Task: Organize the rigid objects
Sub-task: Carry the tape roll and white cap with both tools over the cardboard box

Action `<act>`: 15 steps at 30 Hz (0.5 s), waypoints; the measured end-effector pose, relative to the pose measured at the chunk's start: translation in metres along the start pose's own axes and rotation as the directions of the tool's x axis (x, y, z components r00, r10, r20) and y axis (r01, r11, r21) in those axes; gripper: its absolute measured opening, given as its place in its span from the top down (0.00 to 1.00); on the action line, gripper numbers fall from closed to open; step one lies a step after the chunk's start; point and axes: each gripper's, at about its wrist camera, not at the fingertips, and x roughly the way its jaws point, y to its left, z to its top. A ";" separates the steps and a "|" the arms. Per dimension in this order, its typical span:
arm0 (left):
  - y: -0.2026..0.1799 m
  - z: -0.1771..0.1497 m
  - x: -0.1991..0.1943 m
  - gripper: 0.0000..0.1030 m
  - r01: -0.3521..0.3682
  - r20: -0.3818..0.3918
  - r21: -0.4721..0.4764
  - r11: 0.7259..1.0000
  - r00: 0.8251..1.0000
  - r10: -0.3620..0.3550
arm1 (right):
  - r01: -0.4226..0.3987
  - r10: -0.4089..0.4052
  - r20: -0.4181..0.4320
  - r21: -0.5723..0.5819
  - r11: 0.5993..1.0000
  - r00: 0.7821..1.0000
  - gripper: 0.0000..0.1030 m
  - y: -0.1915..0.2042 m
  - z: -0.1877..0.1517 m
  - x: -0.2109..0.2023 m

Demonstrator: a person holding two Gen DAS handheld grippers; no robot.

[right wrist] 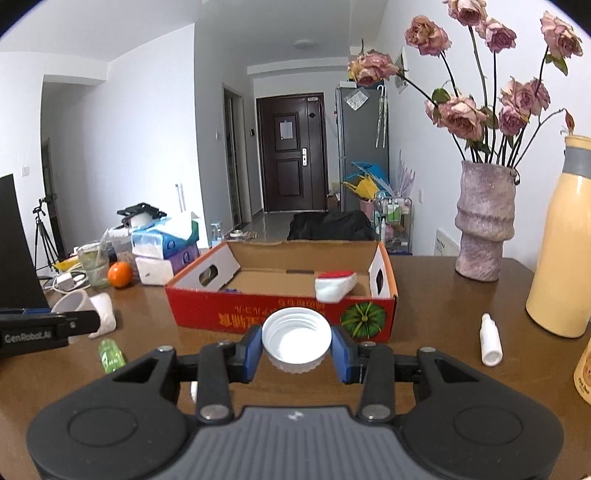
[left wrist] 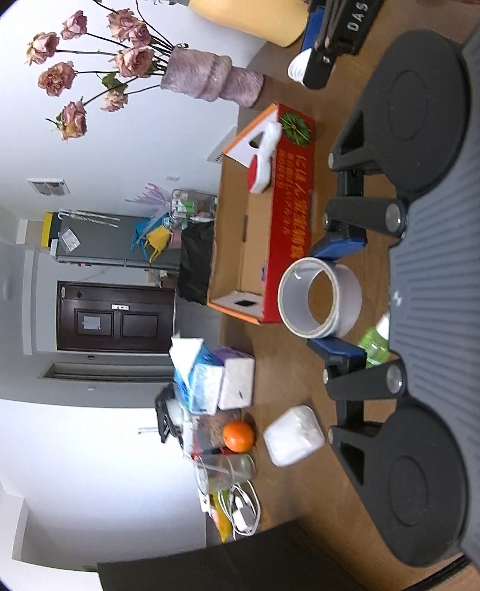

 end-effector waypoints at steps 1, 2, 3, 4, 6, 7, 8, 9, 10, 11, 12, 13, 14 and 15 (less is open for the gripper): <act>-0.002 0.004 0.002 0.56 0.003 0.003 0.000 1.000 1.000 -0.003 | -0.001 0.001 0.003 0.002 1.000 1.000 0.62 0.000 0.003 0.002; -0.005 0.009 0.004 0.56 0.006 0.006 -0.001 1.000 1.000 -0.006 | -0.001 0.001 0.007 0.005 1.000 1.000 0.62 0.000 0.006 0.004; -0.007 0.013 0.006 0.56 0.009 0.010 -0.001 1.000 1.000 -0.009 | -0.002 0.002 0.010 0.007 1.000 1.000 0.62 0.000 0.009 0.006; -0.009 0.017 0.009 0.56 0.012 0.014 -0.003 1.000 1.000 -0.012 | -0.001 0.001 0.017 0.009 1.000 1.000 0.62 -0.001 0.013 0.008; -0.014 0.024 0.014 0.56 0.020 0.020 -0.007 1.000 1.000 -0.020 | 0.000 -0.001 0.029 0.016 1.000 1.000 0.62 -0.001 0.020 0.012; -0.016 0.028 0.016 0.56 0.021 0.021 -0.008 1.000 1.000 -0.021 | 0.001 -0.001 0.034 0.021 1.000 0.999 0.62 -0.001 0.023 0.014; -0.019 0.031 0.020 0.56 0.023 0.021 -0.010 1.000 1.000 -0.022 | 0.001 -0.002 0.039 0.025 1.000 0.999 0.62 -0.001 0.028 0.018; -0.021 0.034 0.023 0.56 0.026 0.024 -0.011 1.000 0.999 -0.025 | 0.001 -0.002 0.041 0.026 1.000 0.999 0.62 -0.002 0.031 0.021; -0.023 0.038 0.026 0.56 0.028 0.028 -0.012 1.000 0.999 -0.028 | 0.002 -0.003 0.042 0.028 1.000 0.999 0.62 -0.002 0.035 0.024; -0.025 0.041 0.030 0.56 0.027 0.030 -0.013 1.000 0.999 -0.027 | 0.002 -0.003 0.041 0.030 1.000 0.999 0.62 -0.003 0.038 0.028; -0.027 0.044 0.033 0.56 0.027 0.031 -0.014 1.000 0.999 -0.027 | 0.000 -0.001 0.038 0.029 1.000 0.999 0.62 -0.003 0.042 0.032; -0.029 0.047 0.038 0.56 0.026 0.029 -0.016 1.000 0.999 -0.025 | 0.001 -0.002 0.038 0.028 1.000 0.999 0.62 -0.004 0.044 0.036; -0.030 0.050 0.043 0.56 0.019 0.022 -0.019 1.000 1.000 -0.019 | 0.003 -0.004 0.036 0.026 1.000 0.999 0.62 -0.004 0.047 0.040; -0.031 0.053 0.047 0.56 0.015 0.017 -0.019 1.000 1.000 -0.015 | 0.005 -0.005 0.032 0.022 1.000 0.999 0.62 -0.004 0.048 0.044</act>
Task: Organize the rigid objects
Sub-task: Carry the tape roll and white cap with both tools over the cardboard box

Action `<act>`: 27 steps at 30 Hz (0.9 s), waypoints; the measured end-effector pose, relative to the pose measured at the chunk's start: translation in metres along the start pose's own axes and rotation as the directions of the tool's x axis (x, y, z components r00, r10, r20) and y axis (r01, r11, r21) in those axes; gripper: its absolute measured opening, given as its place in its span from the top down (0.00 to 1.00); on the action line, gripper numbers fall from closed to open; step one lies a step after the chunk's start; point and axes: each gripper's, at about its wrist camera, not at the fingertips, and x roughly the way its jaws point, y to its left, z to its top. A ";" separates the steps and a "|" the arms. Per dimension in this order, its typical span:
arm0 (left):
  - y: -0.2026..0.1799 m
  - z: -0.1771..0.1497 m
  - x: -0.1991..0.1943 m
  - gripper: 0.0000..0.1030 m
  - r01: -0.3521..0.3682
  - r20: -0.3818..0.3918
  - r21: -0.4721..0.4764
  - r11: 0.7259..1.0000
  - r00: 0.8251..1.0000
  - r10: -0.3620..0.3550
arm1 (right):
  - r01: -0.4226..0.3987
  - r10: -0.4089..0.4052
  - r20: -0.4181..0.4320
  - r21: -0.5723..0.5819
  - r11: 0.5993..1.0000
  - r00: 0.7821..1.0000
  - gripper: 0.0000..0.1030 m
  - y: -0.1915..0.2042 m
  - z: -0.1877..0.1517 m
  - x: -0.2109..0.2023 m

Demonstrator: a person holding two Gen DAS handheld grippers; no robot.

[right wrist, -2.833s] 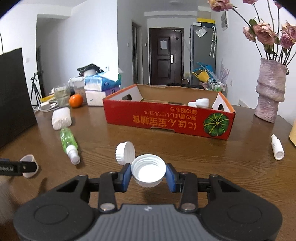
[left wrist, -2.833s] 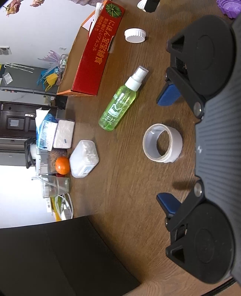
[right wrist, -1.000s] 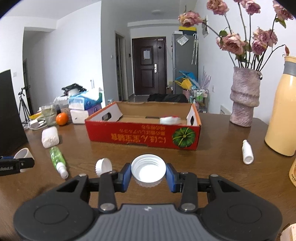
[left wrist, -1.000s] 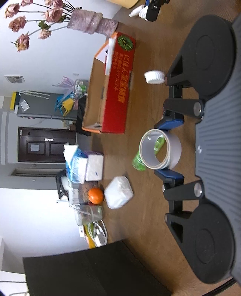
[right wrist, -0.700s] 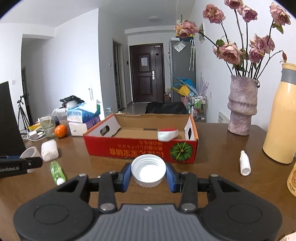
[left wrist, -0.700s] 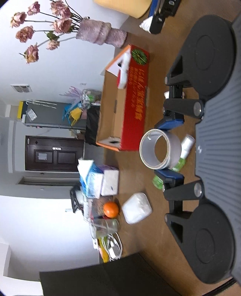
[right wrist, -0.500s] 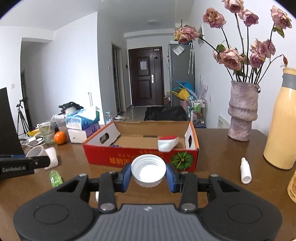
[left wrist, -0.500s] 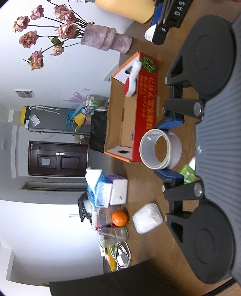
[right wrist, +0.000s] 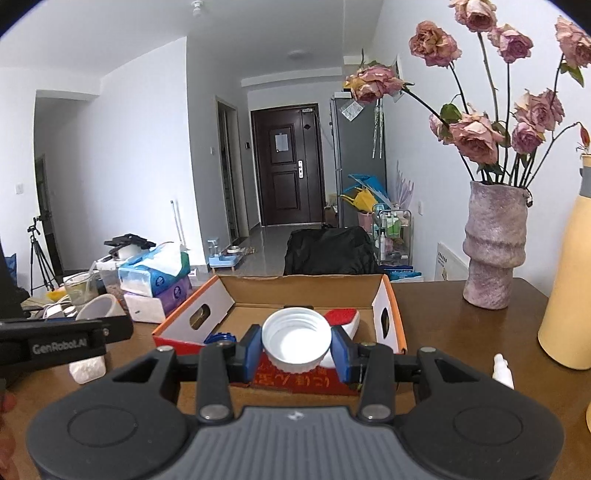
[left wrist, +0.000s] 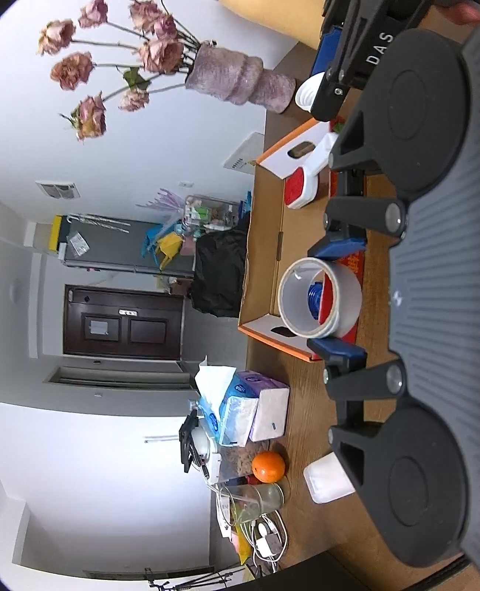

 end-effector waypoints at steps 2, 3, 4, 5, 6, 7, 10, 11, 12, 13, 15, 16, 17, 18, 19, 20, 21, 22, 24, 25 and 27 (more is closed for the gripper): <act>-0.002 0.005 0.009 0.56 -0.001 0.002 -0.003 1.000 1.000 0.001 | 0.002 -0.002 -0.008 -0.004 1.000 1.000 0.62 -0.001 0.004 0.010; -0.003 0.007 0.013 0.56 -0.003 0.002 -0.004 1.000 1.000 0.003 | 0.001 -0.001 -0.014 -0.001 1.000 1.000 0.62 -0.002 0.006 0.015; -0.004 0.009 0.018 0.56 -0.005 0.002 -0.006 1.000 1.000 0.005 | 0.001 -0.001 -0.021 0.001 1.000 1.000 0.62 -0.003 0.008 0.020; -0.004 0.011 0.022 0.56 -0.005 0.003 -0.008 1.000 1.000 0.005 | 0.003 -0.003 -0.024 0.004 1.000 1.000 0.62 -0.004 0.010 0.024; -0.005 0.012 0.026 0.56 -0.007 0.004 -0.010 1.000 1.000 0.007 | 0.004 -0.004 -0.026 0.008 1.000 1.000 0.62 -0.004 0.011 0.030; -0.006 0.014 0.031 0.56 -0.009 0.005 -0.012 1.000 1.000 0.009 | 0.004 -0.003 -0.026 0.011 1.000 1.000 0.62 -0.005 0.013 0.033; -0.007 0.019 0.044 0.56 -0.006 0.005 -0.022 1.000 1.000 0.006 | 0.002 -0.002 -0.028 0.018 1.000 1.000 0.62 -0.009 0.018 0.048; -0.008 0.020 0.048 0.56 -0.006 0.003 -0.022 1.000 1.000 0.006 | 0.003 -0.002 -0.031 0.017 1.000 1.000 0.62 -0.010 0.020 0.053; -0.009 0.022 0.052 0.56 -0.007 0.003 -0.021 1.000 1.000 0.007 | 0.004 -0.004 -0.035 0.017 1.000 0.999 0.62 -0.010 0.021 0.058; -0.010 0.023 0.055 0.56 -0.008 0.003 -0.018 1.000 1.000 0.008 | 0.004 -0.004 -0.039 0.018 1.000 0.999 0.62 -0.010 0.022 0.063; -0.012 0.025 0.062 0.56 -0.012 0.002 -0.012 1.000 1.000 0.012 | 0.006 -0.006 -0.047 0.018 1.000 0.999 0.62 -0.011 0.024 0.073; -0.012 0.026 0.066 0.56 -0.015 0.002 -0.011 1.000 1.000 0.015 | 0.009 -0.008 -0.051 0.018 1.000 0.999 0.62 -0.011 0.025 0.078; -0.013 0.027 0.069 0.56 -0.018 0.000 -0.011 1.000 1.000 0.018 | 0.009 -0.008 -0.054 0.020 1.000 0.998 0.62 -0.012 0.026 0.082; -0.013 0.028 0.073 0.56 -0.020 -0.002 -0.013 1.000 1.000 0.020 | 0.008 -0.007 -0.057 0.021 1.000 0.998 0.62 -0.012 0.027 0.086; -0.013 0.029 0.076 0.56 -0.022 -0.004 -0.014 1.000 1.000 0.022 | 0.009 -0.007 -0.061 0.021 1.000 0.998 0.62 -0.012 0.028 0.090; -0.013 0.030 0.080 0.56 -0.024 -0.004 -0.015 1.000 1.000 0.024 | 0.009 -0.007 -0.064 0.021 1.000 0.998 0.62 -0.013 0.029 0.095; -0.013 0.031 0.084 0.56 -0.028 -0.005 -0.016 0.999 1.000 0.028 | 0.009 -0.008 -0.067 0.022 1.000 0.998 0.62 -0.013 0.030 0.099; -0.013 0.033 0.088 0.56 -0.032 -0.007 -0.017 0.999 0.999 0.032 | 0.009 -0.008 -0.070 0.022 1.000 0.998 0.62 -0.014 0.030 0.103; -0.013 0.035 0.096 0.56 -0.035 -0.011 -0.020 0.999 0.999 0.035 | 0.009 -0.008 -0.075 0.020 1.000 0.997 0.62 -0.014 0.033 0.111; -0.013 0.036 0.100 0.56 -0.036 -0.013 -0.020 0.999 0.999 0.036 | 0.010 -0.008 -0.079 0.019 1.000 0.997 0.62 -0.015 0.033 0.114; -0.013 0.038 0.109 0.56 -0.042 -0.019 -0.019 0.999 0.999 0.041 | 0.009 -0.007 -0.087 0.017 1.000 0.996 0.62 -0.015 0.035 0.123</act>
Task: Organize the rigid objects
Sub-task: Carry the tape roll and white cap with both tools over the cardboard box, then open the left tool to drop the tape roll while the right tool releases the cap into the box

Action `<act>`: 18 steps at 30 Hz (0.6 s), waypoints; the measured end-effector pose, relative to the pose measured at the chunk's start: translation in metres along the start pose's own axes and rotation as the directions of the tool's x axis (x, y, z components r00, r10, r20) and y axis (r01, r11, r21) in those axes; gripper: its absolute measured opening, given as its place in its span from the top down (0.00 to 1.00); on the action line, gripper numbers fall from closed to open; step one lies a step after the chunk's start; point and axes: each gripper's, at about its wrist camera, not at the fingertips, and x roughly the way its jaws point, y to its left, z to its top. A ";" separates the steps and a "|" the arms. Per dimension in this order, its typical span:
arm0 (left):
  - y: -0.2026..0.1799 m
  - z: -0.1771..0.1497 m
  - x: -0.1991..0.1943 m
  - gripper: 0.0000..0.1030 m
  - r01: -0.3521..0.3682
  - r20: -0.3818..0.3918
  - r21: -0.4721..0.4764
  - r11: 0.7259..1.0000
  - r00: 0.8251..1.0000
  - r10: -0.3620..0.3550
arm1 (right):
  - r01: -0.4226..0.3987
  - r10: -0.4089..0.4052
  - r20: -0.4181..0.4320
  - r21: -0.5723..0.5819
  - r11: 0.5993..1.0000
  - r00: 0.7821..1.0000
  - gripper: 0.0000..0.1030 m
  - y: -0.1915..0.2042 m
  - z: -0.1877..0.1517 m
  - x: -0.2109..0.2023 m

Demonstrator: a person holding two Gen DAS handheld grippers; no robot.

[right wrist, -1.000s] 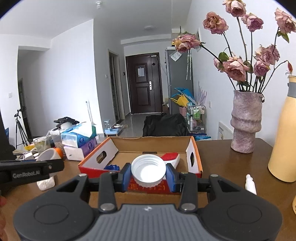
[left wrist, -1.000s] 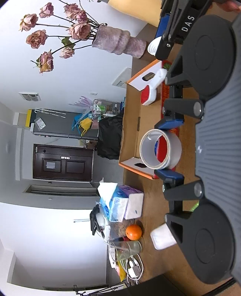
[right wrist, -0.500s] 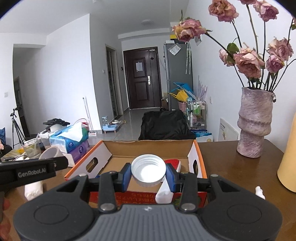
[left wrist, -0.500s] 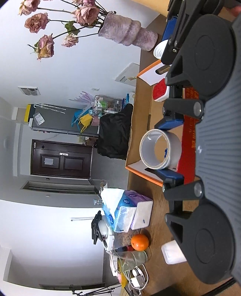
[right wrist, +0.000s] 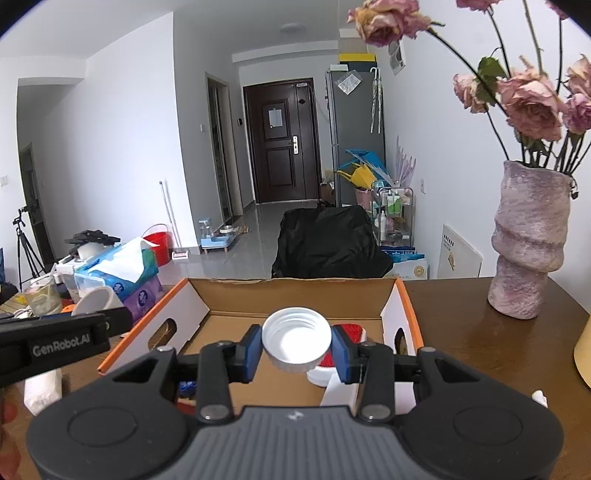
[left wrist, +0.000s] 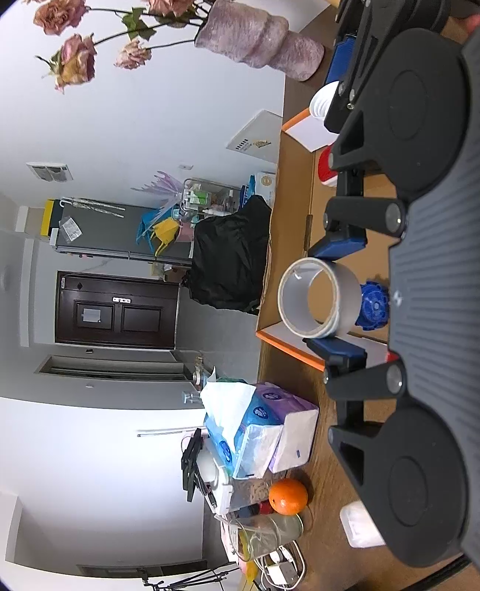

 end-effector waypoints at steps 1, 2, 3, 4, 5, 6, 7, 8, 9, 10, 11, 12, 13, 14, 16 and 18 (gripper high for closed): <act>-0.001 0.001 0.005 0.56 -0.001 -0.005 0.001 1.000 1.000 0.001 | 0.001 -0.001 -0.003 -0.002 1.000 1.000 0.62 0.000 0.000 0.003; -0.001 0.002 0.009 0.56 -0.001 -0.011 0.002 1.000 1.000 0.001 | 0.002 -0.002 -0.007 -0.004 1.000 1.000 0.62 0.000 0.001 0.007; -0.002 0.003 0.013 0.56 -0.001 -0.017 0.003 1.000 1.000 0.001 | 0.003 -0.003 -0.012 -0.005 1.000 1.000 0.62 0.001 0.002 0.011; -0.003 0.004 0.017 0.56 -0.002 -0.022 0.004 1.000 1.000 0.002 | 0.002 -0.002 -0.017 -0.007 1.000 1.000 0.62 0.001 0.002 0.015; -0.003 0.004 0.020 0.56 -0.003 -0.026 0.005 1.000 1.000 0.003 | 0.002 -0.003 -0.021 -0.008 1.000 1.000 0.62 0.001 0.003 0.018; -0.003 0.005 0.023 0.56 -0.004 -0.028 0.006 1.000 1.000 0.004 | 0.004 -0.004 -0.028 -0.010 1.000 1.000 0.62 0.002 0.004 0.023; -0.004 0.005 0.026 0.56 -0.007 -0.029 0.008 1.000 1.000 0.007 | 0.005 -0.006 -0.034 -0.011 1.000 0.999 0.62 0.003 0.004 0.026; -0.005 0.006 0.029 0.56 -0.011 -0.031 0.010 1.000 0.999 0.012 | 0.005 -0.006 -0.042 -0.014 1.000 0.999 0.62 0.003 0.004 0.030; -0.005 0.007 0.033 0.56 -0.016 -0.037 0.010 1.000 0.999 0.016 | 0.004 -0.005 -0.047 -0.015 1.000 0.999 0.62 0.003 0.004 0.032; -0.005 0.008 0.036 0.56 -0.019 -0.043 0.011 1.000 0.999 0.020 | 0.004 -0.005 -0.051 -0.017 1.000 0.999 0.62 0.003 0.004 0.036; -0.005 0.008 0.040 0.56 -0.019 -0.047 0.011 1.000 0.999 0.020 | 0.006 -0.007 -0.056 -0.020 1.000 0.998 0.62 0.003 0.005 0.039; -0.005 0.009 0.043 0.56 -0.020 -0.051 0.012 1.000 0.998 0.021 | 0.008 -0.009 -0.058 -0.022 1.000 0.998 0.62 0.003 0.005 0.041; -0.005 0.009 0.047 0.56 -0.022 -0.055 0.014 1.000 0.998 0.023 | 0.008 -0.009 -0.061 -0.024 1.000 0.998 0.62 0.003 0.005 0.044; -0.005 0.009 0.051 0.56 -0.025 -0.059 0.016 1.000 0.998 0.026 | 0.010 -0.011 -0.065 -0.026 1.000 0.998 0.62 0.003 0.006 0.048; -0.004 0.009 0.059 0.56 -0.029 -0.071 0.020 0.999 0.997 0.030 | 0.016 -0.018 -0.072 -0.030 0.999 0.997 0.62 0.002 0.007 0.054; -0.004 0.009 0.066 0.56 -0.032 -0.082 0.023 0.999 0.996 0.033 | 0.022 -0.025 -0.081 -0.031 0.999 0.996 0.62 0.000 0.008 0.060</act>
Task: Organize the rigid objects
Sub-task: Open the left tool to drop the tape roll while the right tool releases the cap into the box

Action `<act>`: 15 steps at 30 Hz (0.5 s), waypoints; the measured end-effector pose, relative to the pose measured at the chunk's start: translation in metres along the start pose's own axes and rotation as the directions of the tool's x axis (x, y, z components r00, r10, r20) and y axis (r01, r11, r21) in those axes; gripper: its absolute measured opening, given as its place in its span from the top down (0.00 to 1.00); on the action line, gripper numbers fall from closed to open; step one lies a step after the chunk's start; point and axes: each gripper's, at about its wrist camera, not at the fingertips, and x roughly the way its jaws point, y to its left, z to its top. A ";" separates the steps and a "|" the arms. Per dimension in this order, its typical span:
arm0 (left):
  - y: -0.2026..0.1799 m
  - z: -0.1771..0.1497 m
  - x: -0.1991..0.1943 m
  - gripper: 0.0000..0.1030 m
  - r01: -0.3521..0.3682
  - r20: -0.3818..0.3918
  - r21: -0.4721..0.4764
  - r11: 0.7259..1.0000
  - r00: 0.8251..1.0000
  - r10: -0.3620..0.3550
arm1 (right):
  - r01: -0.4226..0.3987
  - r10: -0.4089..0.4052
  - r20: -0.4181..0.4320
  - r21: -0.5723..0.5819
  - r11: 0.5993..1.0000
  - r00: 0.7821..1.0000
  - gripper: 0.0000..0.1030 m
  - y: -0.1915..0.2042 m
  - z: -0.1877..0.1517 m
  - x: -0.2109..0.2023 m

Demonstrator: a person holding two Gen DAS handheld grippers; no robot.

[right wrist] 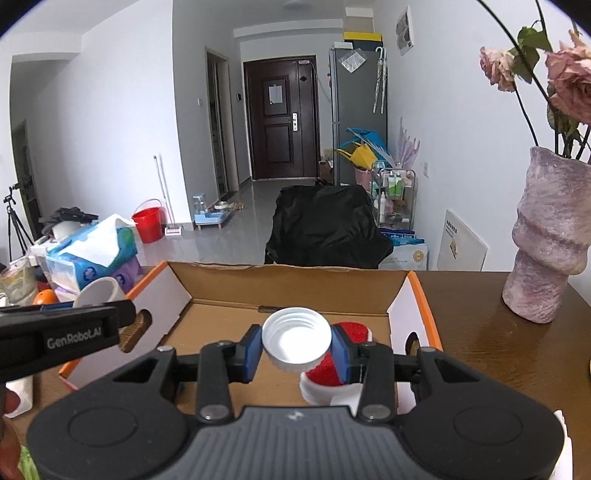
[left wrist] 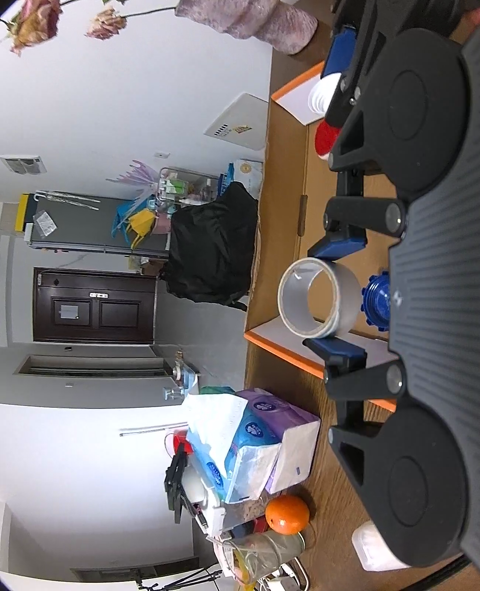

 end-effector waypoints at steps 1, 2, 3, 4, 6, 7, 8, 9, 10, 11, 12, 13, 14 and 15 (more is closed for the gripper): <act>0.000 0.000 0.003 0.56 -0.003 -0.005 0.002 1.000 1.000 0.003 | 0.001 -0.001 -0.004 0.001 1.000 1.000 0.62 -0.001 0.001 0.003; 0.001 0.000 0.007 0.56 -0.007 -0.010 0.005 1.000 1.000 0.007 | 0.001 -0.001 -0.009 0.003 1.000 1.000 0.62 -0.002 0.001 0.005; 0.001 0.000 0.010 0.56 -0.008 -0.013 0.008 1.000 1.000 0.009 | 0.002 -0.002 -0.013 0.005 1.000 1.000 0.62 -0.003 0.002 0.008; 0.002 0.000 0.013 0.56 -0.009 -0.017 0.010 1.000 1.000 0.009 | 0.002 -0.002 -0.018 0.007 1.000 1.000 0.62 -0.004 0.002 0.010; 0.002 0.000 0.019 0.56 -0.007 -0.025 0.017 1.000 1.000 0.007 | 0.000 0.000 -0.028 0.003 1.000 1.000 0.62 -0.003 0.003 0.015; 0.002 -0.001 0.021 0.56 -0.007 -0.028 0.021 1.000 1.000 0.007 | 0.001 -0.001 -0.031 0.000 1.000 1.000 0.62 -0.003 0.004 0.017; 0.002 -0.001 0.024 0.56 -0.006 -0.033 0.025 1.000 0.999 0.007 | 0.002 -0.002 -0.033 -0.005 1.000 0.999 0.62 -0.002 0.004 0.019; 0.003 -0.002 0.026 0.56 -0.005 -0.038 0.027 1.000 0.999 0.006 | 0.001 -0.001 -0.034 -0.008 1.000 0.999 0.62 -0.002 0.004 0.020; 0.003 -0.002 0.027 0.56 -0.002 -0.043 0.029 1.000 0.999 0.004 | 0.001 -0.001 -0.035 -0.010 1.000 0.999 0.62 -0.002 0.004 0.020; 0.004 -0.002 0.029 0.56 0.003 -0.047 0.032 0.999 0.999 -0.002 | 0.002 -0.002 -0.035 -0.012 1.000 0.999 0.62 -0.002 0.004 0.020; 0.004 -0.002 0.030 0.56 0.010 -0.051 0.033 0.999 0.999 -0.008 | 0.002 -0.002 -0.036 -0.015 1.000 0.999 0.62 -0.002 0.004 0.021; 0.005 -0.002 0.031 0.55 0.013 -0.055 0.036 0.999 0.998 -0.011 | 0.001 -0.001 -0.037 -0.016 1.000 0.999 0.62 -0.002 0.003 0.020; 0.006 -0.002 0.032 0.54 0.015 -0.060 0.038 0.999 0.998 -0.013 | -0.001 0.000 -0.038 -0.019 1.000 0.999 0.62 -0.004 0.003 0.019; 0.007 -0.001 0.033 0.53 0.017 -0.060 0.035 0.999 0.998 -0.015 | -0.001 0.000 -0.040 -0.020 1.000 0.999 0.62 -0.004 0.003 0.019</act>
